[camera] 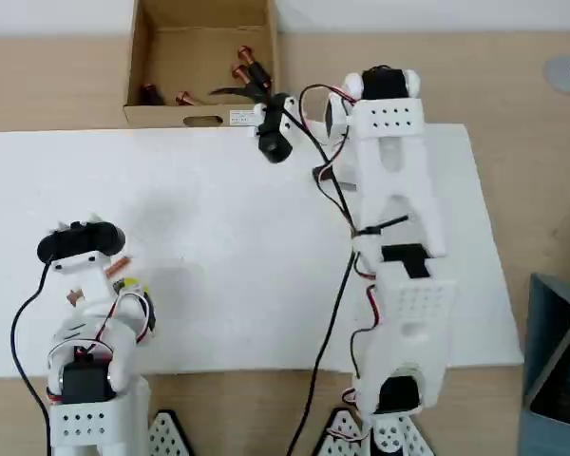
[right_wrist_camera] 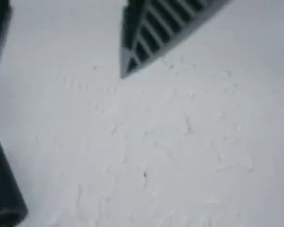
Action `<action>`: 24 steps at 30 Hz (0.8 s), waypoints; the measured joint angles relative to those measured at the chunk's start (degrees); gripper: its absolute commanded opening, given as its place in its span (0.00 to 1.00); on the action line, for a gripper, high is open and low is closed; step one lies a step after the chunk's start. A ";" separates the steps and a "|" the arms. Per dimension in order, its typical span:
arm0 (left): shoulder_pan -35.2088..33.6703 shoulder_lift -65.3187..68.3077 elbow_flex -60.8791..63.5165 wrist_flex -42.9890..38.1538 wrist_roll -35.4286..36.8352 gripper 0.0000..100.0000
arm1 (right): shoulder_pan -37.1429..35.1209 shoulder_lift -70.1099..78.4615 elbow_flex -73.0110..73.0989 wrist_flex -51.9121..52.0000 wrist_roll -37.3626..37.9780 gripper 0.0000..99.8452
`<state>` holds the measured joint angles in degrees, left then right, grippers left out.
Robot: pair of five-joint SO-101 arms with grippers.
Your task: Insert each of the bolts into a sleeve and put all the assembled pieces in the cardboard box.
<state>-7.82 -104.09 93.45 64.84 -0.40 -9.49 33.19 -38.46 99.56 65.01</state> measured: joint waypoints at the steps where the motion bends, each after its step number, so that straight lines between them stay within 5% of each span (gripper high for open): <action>1: 0.00 0.00 0.00 0.00 0.00 0.00 | 0.00 0.97 -0.79 0.00 0.62 0.19; 24: 0.00 0.00 0.00 0.00 0.00 0.00 | -0.35 28.84 -29.01 -0.35 3.96 0.19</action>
<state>-7.82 -104.09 93.45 64.84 -0.40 -9.85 62.02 -67.47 99.21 68.97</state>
